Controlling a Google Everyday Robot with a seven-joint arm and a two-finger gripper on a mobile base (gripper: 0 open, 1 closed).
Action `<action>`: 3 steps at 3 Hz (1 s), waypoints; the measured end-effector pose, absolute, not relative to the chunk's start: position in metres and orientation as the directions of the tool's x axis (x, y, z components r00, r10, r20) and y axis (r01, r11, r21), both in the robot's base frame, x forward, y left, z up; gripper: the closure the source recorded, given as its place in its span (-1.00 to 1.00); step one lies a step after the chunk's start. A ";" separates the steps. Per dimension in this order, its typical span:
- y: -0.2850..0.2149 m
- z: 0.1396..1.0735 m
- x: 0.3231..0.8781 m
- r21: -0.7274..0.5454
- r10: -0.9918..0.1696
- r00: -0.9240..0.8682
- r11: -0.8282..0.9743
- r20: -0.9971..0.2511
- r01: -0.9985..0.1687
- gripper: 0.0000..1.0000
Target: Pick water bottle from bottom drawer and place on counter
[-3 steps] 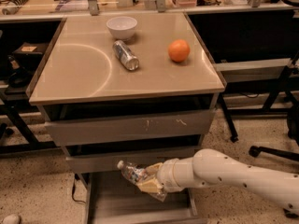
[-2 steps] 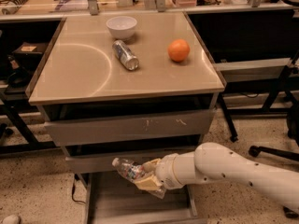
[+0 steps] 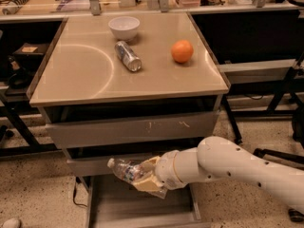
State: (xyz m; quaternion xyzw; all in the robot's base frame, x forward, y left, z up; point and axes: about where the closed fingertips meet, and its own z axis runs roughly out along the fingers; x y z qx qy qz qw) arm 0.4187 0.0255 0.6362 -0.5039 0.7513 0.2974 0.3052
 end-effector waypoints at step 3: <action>0.033 0.753 0.442 0.030 -0.542 -0.180 0.274 -0.821 -0.961 1.00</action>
Offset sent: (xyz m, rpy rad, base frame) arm 0.0264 0.0009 0.1484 0.0847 -0.1660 0.0349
